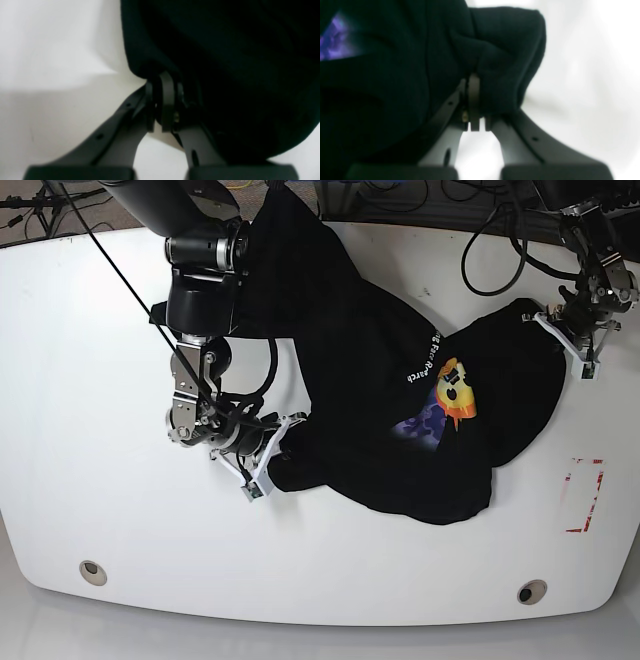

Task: Fold the T-shirt properly
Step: 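Grasp the shirt edge with the left gripper near the print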

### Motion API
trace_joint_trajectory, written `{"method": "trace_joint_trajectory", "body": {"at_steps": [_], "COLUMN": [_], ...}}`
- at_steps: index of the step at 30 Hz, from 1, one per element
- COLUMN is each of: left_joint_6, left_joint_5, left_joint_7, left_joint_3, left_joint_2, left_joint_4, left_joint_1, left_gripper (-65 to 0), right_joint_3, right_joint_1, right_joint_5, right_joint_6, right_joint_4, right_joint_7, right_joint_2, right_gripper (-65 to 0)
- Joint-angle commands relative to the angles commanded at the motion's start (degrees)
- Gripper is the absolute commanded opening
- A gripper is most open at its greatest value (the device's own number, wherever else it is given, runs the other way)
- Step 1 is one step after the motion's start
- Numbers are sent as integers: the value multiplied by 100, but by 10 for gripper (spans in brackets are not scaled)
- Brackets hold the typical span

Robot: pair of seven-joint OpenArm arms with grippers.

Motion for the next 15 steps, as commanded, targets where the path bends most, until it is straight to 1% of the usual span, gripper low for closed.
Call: {"method": "trace_joint_trajectory", "body": {"at_steps": [4, 6, 9, 12, 14, 15], "left_joint_6": [9, 26, 26, 35, 44, 44], "left_joint_5": [0, 9, 9, 26, 114, 246], "left_joint_7": [18, 18, 18, 18, 18, 18], "left_joint_3": [9, 26, 53, 211, 281, 325], "left_joint_2": [0, 0, -9, -26, -26, -26], "left_joint_4": [484, 721, 914, 949, 967, 993], "left_joint_1": [-26, -44, -105, -404, -554, -659], "left_gripper": [-650, -650, -650, -650, -650, -650], "right_joint_3": [0, 0, -9, -9, -9, -9], "right_joint_1": [-88, -105, -97, -26, 44, 105], "right_joint_5": [-9, -9, -9, -9, -9, -9], "right_joint_6": [0, 0, 0, -13, -13, -13], "right_joint_4": [536, 791, 1090, 1354, 1486, 1582], "right_joint_7": [-202, -334, -457, -536, -615, -703], "right_joint_2": [0, 53, 105, 149, 229, 290], "right_gripper": [-650, -650, -650, -650, -650, -650]}}
